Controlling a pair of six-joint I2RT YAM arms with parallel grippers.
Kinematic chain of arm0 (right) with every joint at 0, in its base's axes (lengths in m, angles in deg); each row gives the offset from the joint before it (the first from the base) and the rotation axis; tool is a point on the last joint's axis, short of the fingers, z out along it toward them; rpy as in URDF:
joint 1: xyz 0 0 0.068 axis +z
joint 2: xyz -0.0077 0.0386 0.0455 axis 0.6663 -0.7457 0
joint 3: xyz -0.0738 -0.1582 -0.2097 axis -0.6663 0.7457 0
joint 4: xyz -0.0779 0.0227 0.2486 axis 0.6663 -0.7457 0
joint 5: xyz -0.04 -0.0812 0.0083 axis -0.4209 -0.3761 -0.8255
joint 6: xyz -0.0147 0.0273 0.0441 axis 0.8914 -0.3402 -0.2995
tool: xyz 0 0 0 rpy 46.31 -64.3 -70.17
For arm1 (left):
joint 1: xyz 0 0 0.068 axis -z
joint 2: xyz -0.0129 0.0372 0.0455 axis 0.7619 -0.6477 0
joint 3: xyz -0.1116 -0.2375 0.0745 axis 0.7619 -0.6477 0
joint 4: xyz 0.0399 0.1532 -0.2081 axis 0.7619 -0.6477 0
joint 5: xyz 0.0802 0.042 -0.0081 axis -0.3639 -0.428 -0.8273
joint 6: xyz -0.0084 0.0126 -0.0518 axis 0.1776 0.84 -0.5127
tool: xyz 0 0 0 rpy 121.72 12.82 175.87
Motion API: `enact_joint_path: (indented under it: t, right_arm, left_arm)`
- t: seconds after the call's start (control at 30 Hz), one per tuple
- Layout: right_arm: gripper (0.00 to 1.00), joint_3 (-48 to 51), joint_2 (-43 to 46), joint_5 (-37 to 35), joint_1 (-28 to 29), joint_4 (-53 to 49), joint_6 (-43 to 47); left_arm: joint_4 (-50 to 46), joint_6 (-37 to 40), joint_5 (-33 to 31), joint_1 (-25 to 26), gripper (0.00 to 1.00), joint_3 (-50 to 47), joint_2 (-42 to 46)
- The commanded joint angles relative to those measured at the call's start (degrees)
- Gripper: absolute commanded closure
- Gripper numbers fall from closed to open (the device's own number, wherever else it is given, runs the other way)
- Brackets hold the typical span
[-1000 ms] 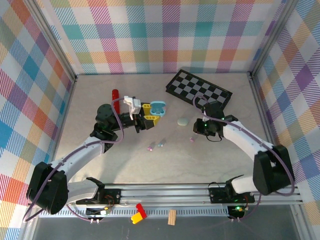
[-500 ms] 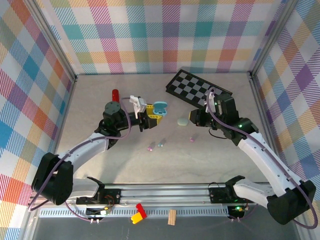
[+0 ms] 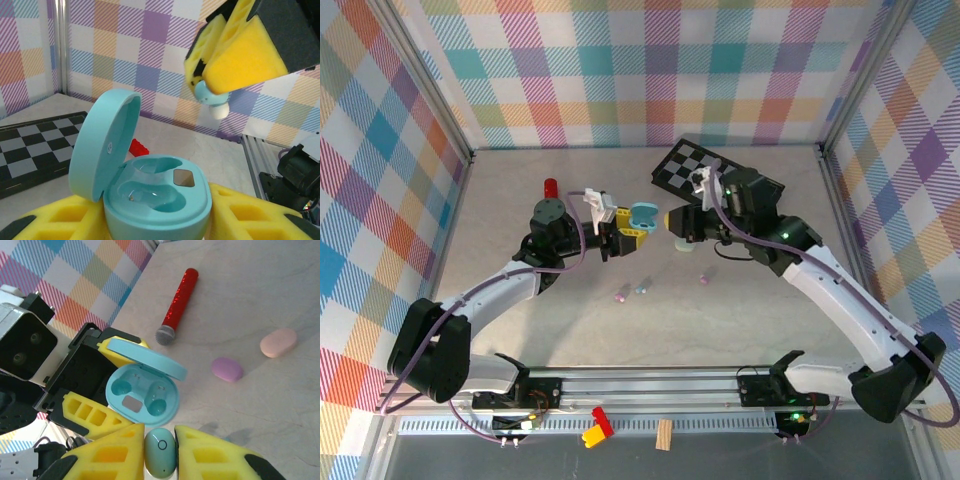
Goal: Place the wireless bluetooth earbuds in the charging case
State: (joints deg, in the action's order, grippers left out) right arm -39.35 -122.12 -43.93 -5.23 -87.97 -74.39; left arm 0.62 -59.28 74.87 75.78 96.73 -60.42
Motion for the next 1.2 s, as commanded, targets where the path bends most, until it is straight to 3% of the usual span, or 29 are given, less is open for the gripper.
enact_joint_path:
  t: [0.0, 1.17]
  right_arm:
    - [0.80, -2.78, -1.74, 1.60, 1.34, 1.66, 1.95]
    - [0.78, -1.98, -7.27, 3.64, 2.20, 5.88, 1.20]
  left_arm:
    - [1.47, -0.32, 3.00, 0.34, 0.56, 1.32, 0.61]
    - [4.29, -3.15, 3.40, 0.37, 0.57, 0.52, 2.02]
